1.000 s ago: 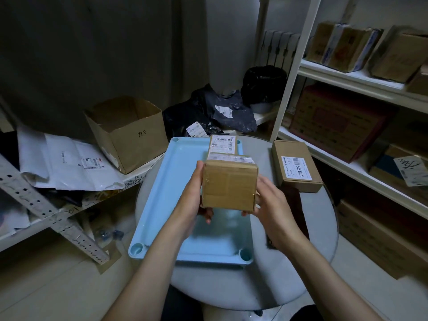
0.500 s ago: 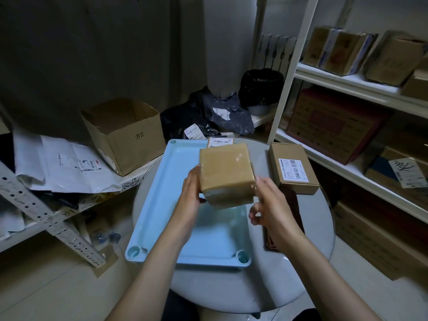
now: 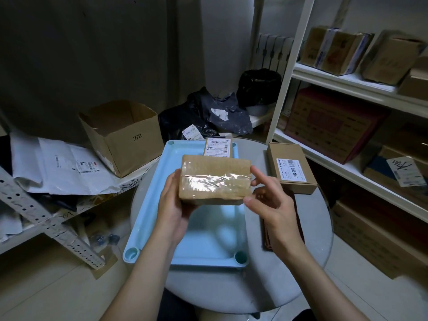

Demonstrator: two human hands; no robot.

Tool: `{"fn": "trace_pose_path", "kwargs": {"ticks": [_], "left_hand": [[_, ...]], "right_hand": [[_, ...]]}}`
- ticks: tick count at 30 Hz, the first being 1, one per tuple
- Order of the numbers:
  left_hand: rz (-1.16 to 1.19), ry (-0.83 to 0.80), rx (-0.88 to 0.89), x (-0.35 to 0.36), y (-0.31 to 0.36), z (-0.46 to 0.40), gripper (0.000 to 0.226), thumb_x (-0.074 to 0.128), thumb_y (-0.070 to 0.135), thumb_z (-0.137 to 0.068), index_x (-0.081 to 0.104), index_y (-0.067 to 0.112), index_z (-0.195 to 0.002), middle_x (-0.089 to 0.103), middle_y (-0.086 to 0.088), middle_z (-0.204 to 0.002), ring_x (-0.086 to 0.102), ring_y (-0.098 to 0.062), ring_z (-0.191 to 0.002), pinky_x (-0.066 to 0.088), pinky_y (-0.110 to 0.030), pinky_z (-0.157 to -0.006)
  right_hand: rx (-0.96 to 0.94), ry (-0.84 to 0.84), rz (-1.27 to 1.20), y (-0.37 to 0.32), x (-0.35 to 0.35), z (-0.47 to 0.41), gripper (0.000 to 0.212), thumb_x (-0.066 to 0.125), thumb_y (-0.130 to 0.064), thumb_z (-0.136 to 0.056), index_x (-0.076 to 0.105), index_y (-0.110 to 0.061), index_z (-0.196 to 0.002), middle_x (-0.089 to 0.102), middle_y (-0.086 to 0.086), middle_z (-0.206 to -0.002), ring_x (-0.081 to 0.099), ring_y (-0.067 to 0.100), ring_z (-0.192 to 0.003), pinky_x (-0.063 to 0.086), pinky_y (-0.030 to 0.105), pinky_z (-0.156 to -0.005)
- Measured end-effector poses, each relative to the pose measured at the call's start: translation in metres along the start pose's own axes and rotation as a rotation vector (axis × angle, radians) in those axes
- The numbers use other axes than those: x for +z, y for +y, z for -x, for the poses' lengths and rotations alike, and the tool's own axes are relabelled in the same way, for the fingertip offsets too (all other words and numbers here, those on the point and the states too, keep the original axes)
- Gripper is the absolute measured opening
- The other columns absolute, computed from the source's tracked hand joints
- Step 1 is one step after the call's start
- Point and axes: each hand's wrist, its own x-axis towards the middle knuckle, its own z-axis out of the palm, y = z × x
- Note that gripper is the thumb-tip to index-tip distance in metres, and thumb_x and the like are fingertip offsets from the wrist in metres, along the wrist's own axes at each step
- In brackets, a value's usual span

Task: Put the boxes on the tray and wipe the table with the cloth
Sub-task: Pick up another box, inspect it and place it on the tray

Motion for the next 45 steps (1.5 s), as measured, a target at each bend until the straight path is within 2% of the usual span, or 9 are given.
{"fn": "trace_pose_path", "kwargs": {"ticks": [3,8,12,15,22,29,33,40,45], "left_hand": [[-0.055,-0.008,-0.001,-0.002,-0.002,-0.001,0.025,0.05,0.033,-0.098,0.066,0.023,-0.116,0.071,-0.008,-0.105,0.067,-0.021,-0.086,0.055,-0.034,-0.067],[-0.182,0.002,-0.041,-0.001,-0.006,-0.002,0.025,0.046,0.031,-0.097,0.069,0.026,-0.106,0.073,-0.002,-0.098,0.065,-0.022,-0.085,0.049,-0.034,-0.069],[-0.222,0.003,-0.119,-0.002,-0.001,-0.003,0.029,0.046,0.035,-0.097,0.07,0.02,-0.102,0.072,-0.005,-0.088,0.066,-0.022,-0.071,0.054,-0.032,-0.058],[-0.266,-0.073,-0.174,0.0,0.001,0.001,0.038,0.043,0.035,-0.099,0.073,0.016,-0.084,0.07,-0.01,-0.072,0.065,-0.026,-0.057,0.054,-0.033,-0.05],[-0.238,-0.075,-0.21,0.004,-0.007,0.005,0.035,0.044,0.032,-0.1,0.07,0.012,-0.089,0.067,-0.013,-0.069,0.065,-0.029,-0.048,0.054,-0.032,-0.044],[-0.286,-0.012,-0.121,-0.003,-0.011,0.004,0.018,0.049,0.031,-0.099,0.063,0.022,-0.106,0.07,-0.008,-0.091,0.068,-0.021,-0.074,0.054,-0.033,-0.061],[-0.225,-0.015,0.042,-0.006,-0.007,0.003,0.022,0.056,0.026,-0.098,0.07,0.037,-0.112,0.067,-0.005,-0.125,0.062,-0.02,-0.106,0.045,-0.031,-0.076],[-0.159,-0.08,-0.02,-0.011,0.003,0.007,0.041,0.048,0.059,-0.092,0.072,0.029,-0.106,0.071,-0.003,-0.11,0.058,-0.018,-0.101,0.044,-0.038,-0.084],[-0.127,-0.141,-0.013,-0.025,0.008,0.009,0.041,0.046,0.052,-0.095,0.064,0.019,-0.113,0.07,-0.001,-0.096,0.06,-0.016,-0.087,0.045,-0.036,-0.078]], "right_hand": [[-0.005,-0.02,0.006,0.002,0.001,0.0,0.062,0.074,-0.008,-0.07,0.065,-0.037,-0.124,0.053,-0.005,-0.113,0.054,0.009,-0.088,0.047,0.021,-0.083],[0.069,-0.135,0.017,0.006,-0.006,-0.002,0.076,0.073,-0.026,-0.07,0.049,-0.046,-0.139,0.052,-0.009,-0.145,0.049,0.016,-0.133,0.047,0.044,-0.103],[0.176,-0.135,0.033,0.007,-0.008,-0.008,0.068,0.069,-0.041,-0.072,0.048,-0.054,-0.135,0.06,-0.005,-0.134,0.06,0.019,-0.119,0.05,0.053,-0.099],[0.276,-0.086,0.0,0.007,-0.008,-0.014,0.064,0.066,-0.053,-0.074,0.049,-0.052,-0.136,0.066,-0.009,-0.124,0.063,0.015,-0.115,0.057,0.047,-0.089],[0.384,-0.036,-0.017,0.009,-0.007,-0.015,0.056,0.057,-0.059,-0.079,0.05,-0.052,-0.134,0.067,-0.01,-0.126,0.063,0.013,-0.116,0.056,0.038,-0.074],[0.427,-0.004,-0.003,0.007,-0.005,-0.013,0.051,0.056,-0.059,-0.081,0.053,-0.051,-0.131,0.071,-0.005,-0.116,0.068,0.018,-0.094,0.054,0.036,-0.061],[0.537,0.047,-0.01,0.006,0.002,-0.011,0.046,0.036,-0.063,-0.096,0.065,-0.034,-0.118,0.07,0.004,-0.093,0.062,0.018,-0.058,0.032,0.023,-0.042],[0.817,-0.056,-0.205,0.011,0.02,0.002,0.079,0.026,-0.075,-0.091,0.058,-0.012,-0.125,0.064,0.016,-0.085,0.059,0.021,-0.044,0.03,0.018,-0.035],[0.855,-0.074,-0.053,0.008,0.028,0.011,0.058,0.021,-0.069,-0.096,0.051,-0.023,-0.119,0.068,0.028,-0.085,0.059,0.02,-0.042,0.033,0.02,-0.035]]}}
